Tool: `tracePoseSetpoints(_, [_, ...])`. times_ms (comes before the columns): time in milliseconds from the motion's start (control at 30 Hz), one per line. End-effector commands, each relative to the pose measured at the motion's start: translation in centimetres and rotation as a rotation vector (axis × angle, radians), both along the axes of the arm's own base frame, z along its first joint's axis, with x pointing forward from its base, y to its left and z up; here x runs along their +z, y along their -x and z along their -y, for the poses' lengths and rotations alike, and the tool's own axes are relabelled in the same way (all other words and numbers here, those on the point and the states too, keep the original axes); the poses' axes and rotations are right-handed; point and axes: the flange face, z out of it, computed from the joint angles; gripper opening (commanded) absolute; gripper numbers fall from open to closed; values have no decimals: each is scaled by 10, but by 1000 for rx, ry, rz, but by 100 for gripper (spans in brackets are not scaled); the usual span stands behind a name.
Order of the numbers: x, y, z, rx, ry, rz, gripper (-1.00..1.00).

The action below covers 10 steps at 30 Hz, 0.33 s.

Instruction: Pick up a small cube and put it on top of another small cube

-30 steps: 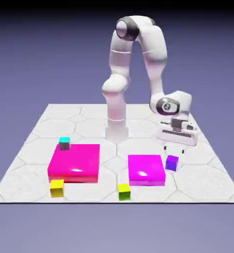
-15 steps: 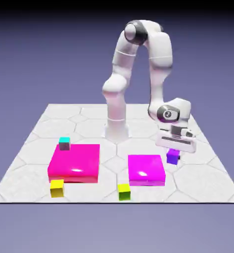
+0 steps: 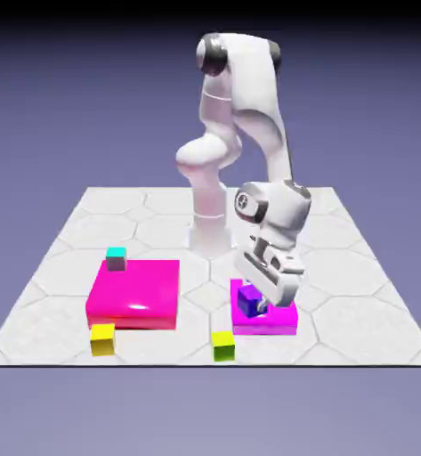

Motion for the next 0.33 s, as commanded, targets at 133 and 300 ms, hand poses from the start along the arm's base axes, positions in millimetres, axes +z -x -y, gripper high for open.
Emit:
tracePoseSetpoints(133, [-50, -5, 11, 1, 1, 2, -100])
tracePoseSetpoints(300, [-54, -5, 12, 1, 1, 2, 100])
